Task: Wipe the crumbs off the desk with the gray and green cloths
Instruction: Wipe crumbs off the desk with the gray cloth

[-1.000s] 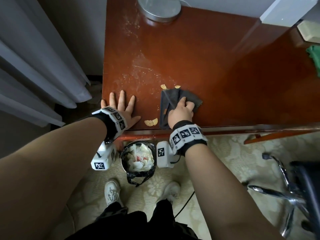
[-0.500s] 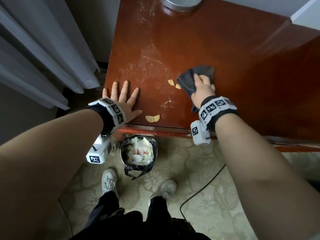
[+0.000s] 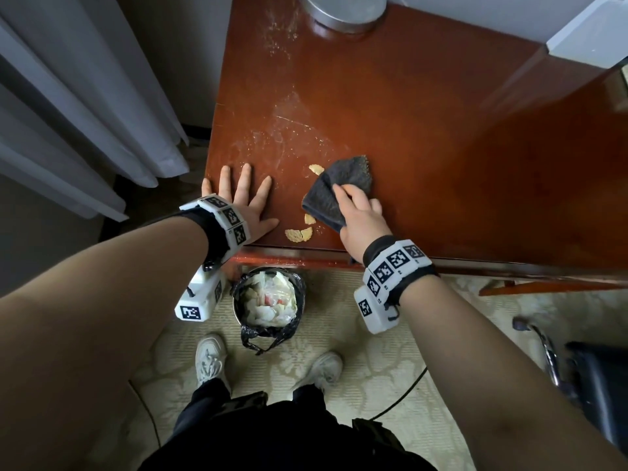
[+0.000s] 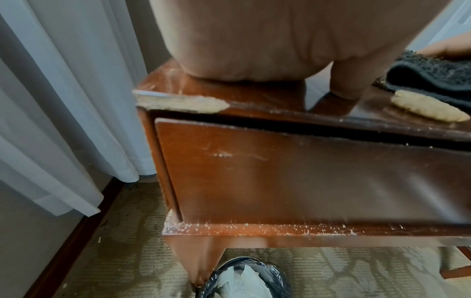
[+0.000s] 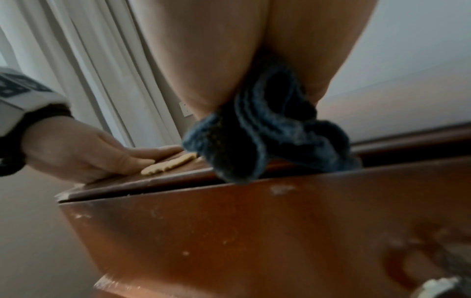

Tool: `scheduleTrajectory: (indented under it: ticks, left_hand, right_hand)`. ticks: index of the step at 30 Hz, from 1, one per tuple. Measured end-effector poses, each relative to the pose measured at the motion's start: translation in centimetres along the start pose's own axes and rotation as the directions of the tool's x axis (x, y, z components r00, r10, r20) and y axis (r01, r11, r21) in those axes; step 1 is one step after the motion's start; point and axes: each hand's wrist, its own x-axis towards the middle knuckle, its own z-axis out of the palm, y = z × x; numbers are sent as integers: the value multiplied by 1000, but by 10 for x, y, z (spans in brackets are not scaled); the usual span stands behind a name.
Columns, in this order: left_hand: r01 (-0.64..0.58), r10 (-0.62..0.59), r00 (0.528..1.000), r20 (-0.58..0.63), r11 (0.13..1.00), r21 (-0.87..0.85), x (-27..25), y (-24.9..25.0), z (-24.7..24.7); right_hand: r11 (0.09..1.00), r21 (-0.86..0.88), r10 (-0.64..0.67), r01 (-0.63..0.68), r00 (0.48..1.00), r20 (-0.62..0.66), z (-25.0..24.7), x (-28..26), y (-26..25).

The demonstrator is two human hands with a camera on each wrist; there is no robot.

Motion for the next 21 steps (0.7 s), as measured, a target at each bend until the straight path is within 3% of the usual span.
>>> scheduleTrajectory:
  ticks: [9,13,18,21]
  left_hand:
    - [-7,8,1000,-10,1000,11,2,-1,2]
    - [-6,7,1000,-20,1000,12,3,-1,4]
    - [-6,6,1000,-11,1000,5,2,-1,2]
    - [-2,2,1000,-12,1000,5,1,-1,2]
  right_hand:
    - [996,-11,-83,84,996,44,11,-25,-9]
    - [994,66,-89,86,995,51,15,-36,-11]
    - [961,278,27,-9,998,-61,8,-31,-8]
    - [920,390,134,-52,974,-185,-7,-8,-4]
